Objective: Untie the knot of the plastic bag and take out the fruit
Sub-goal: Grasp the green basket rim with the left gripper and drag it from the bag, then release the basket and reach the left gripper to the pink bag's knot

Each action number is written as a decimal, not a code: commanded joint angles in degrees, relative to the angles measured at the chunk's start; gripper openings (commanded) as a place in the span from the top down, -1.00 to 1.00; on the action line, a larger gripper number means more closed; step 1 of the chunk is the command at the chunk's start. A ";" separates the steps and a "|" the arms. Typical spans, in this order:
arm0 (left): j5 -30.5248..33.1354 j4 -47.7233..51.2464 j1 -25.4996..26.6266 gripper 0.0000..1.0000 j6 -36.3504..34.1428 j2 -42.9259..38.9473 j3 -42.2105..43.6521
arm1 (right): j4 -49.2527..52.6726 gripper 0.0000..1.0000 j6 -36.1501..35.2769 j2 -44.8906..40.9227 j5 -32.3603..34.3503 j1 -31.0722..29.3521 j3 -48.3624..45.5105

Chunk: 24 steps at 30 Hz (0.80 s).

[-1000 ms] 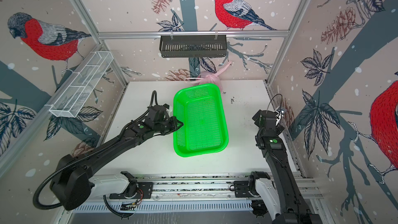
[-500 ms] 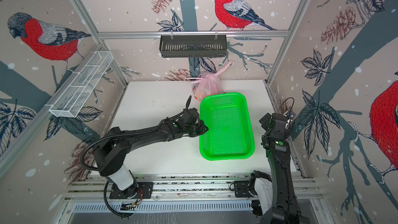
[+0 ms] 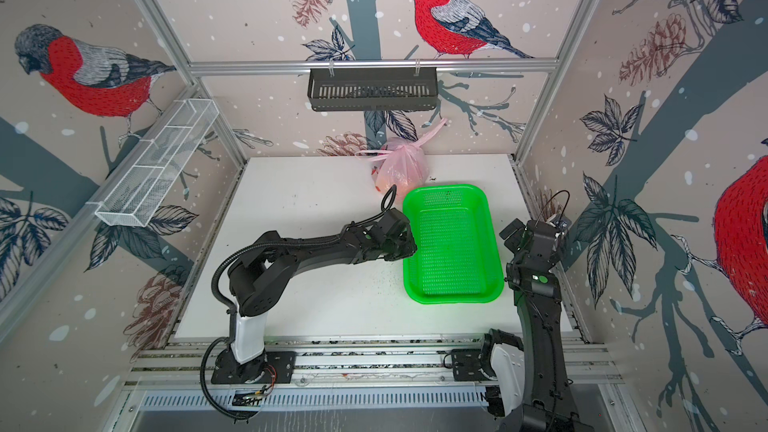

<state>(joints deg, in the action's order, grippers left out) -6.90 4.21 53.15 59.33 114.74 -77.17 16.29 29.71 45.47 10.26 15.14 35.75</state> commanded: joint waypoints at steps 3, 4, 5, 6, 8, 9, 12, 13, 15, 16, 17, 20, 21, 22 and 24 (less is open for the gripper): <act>0.67 -0.63 0.12 1.00 -1.52 1.23 -1.47 | -1.52 -0.99 -1.23 0.15 -1.57 0.07 -0.33; 0.86 -0.28 0.12 1.00 -1.59 1.36 -1.52 | -1.53 -0.99 -1.37 0.14 -1.72 0.07 -0.41; 1.17 0.08 0.12 1.00 -1.56 1.53 -1.66 | -1.62 -0.99 -1.41 0.14 -1.84 0.07 -0.55; 1.39 0.30 0.12 1.00 -1.59 1.54 -1.65 | -1.62 -0.99 -1.41 0.06 -2.00 0.07 -0.59; 1.97 0.84 0.12 1.00 -1.62 1.63 -1.78 | -1.83 -0.99 -1.50 0.05 -2.44 0.07 -0.83; 2.50 1.56 0.12 1.00 -1.76 1.70 -2.05 | -1.88 -0.99 -1.50 0.05 -2.78 0.07 -0.85; 3.91 3.47 0.12 1.00 -2.18 1.80 -2.96 | -2.06 -0.99 -1.74 0.05 -3.62 0.07 -0.94; 4.22 3.88 0.12 1.00 -2.35 1.72 -3.17 | -2.06 -0.99 -1.83 0.05 -3.90 0.07 -0.96; 4.77 4.74 0.12 1.00 -2.53 1.80 -3.80 | -2.06 -0.99 -1.85 0.05 -4.05 0.07 -1.07; 4.87 4.99 0.12 1.00 -2.68 1.79 -4.10 | -2.06 -0.99 -1.85 -0.02 -4.19 0.07 -1.14; 4.95 5.31 0.12 0.96 -2.79 1.80 -4.41 | -2.14 -0.99 -1.85 -0.03 -4.29 0.07 -1.20; 5.40 6.21 0.12 0.78 -3.30 1.89 -5.29 | -2.23 -0.99 -1.77 -0.03 -4.71 0.07 -1.29; 5.49 6.40 0.12 0.73 -3.34 1.94 -5.57 | -2.25 -0.99 -1.68 -0.03 -4.84 0.07 -1.34; 5.58 6.64 0.12 0.68 -3.41 1.98 -5.76 | -2.32 -0.99 -1.59 -0.03 -4.97 0.07 -1.29; 5.63 6.86 0.12 0.54 -3.52 2.07 -5.97 | -2.32 -0.99 -1.59 -0.03 -5.16 0.07 -1.29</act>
<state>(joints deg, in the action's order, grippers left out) -3.11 10.52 53.25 56.62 116.51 -82.43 15.77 28.34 45.50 5.87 15.16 34.52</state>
